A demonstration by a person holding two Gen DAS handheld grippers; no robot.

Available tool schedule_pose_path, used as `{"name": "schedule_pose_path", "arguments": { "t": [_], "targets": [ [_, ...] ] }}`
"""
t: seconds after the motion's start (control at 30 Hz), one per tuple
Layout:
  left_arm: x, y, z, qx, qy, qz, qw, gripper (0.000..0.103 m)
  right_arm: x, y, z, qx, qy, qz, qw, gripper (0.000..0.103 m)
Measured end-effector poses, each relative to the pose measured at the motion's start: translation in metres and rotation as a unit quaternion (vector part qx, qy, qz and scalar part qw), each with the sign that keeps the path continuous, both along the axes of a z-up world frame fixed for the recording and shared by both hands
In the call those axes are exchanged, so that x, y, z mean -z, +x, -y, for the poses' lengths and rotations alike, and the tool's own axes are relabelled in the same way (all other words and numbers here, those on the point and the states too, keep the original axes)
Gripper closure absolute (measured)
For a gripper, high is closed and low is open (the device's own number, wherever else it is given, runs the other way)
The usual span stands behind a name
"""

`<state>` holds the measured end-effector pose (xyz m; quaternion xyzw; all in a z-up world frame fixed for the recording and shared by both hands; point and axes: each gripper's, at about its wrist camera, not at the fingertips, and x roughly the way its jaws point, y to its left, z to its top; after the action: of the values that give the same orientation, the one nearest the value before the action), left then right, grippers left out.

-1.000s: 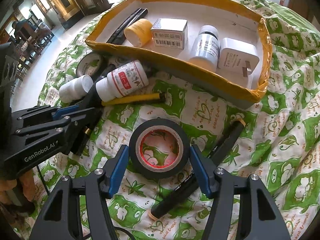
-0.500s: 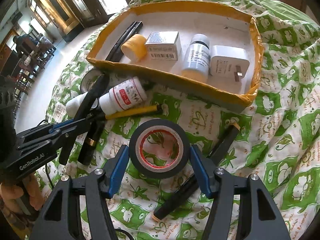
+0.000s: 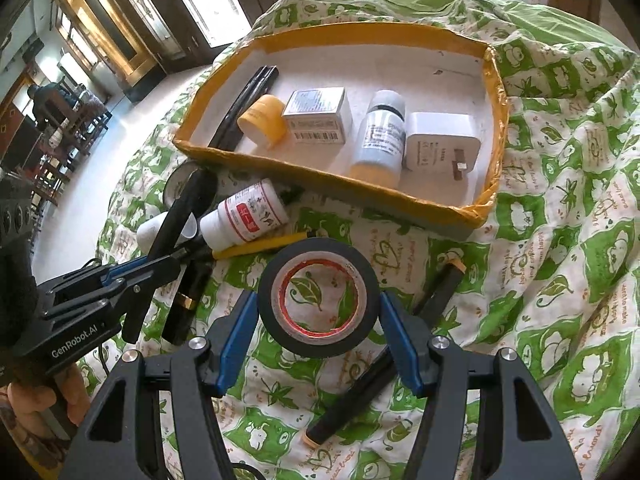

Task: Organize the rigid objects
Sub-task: 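Hold the marker in the left tool while the right tool holds the tape roll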

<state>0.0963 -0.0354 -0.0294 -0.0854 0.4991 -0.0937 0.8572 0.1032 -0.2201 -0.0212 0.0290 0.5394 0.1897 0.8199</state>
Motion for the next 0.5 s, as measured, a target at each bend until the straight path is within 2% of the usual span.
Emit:
{"name": "schedule_pose_path", "arguments": {
  "t": [0.2,0.5],
  "targets": [
    [-0.005,0.001,0.007,0.01,0.03,0.01,0.9995,0.089,-0.002,0.003,0.004,0.005,0.003,0.001,1.0,0.042],
    [-0.012,0.002,0.013,0.017,0.052,0.023,0.9982,0.089,-0.005,0.003,0.007,0.011,0.009,0.007,1.0,0.042]
  ]
}}
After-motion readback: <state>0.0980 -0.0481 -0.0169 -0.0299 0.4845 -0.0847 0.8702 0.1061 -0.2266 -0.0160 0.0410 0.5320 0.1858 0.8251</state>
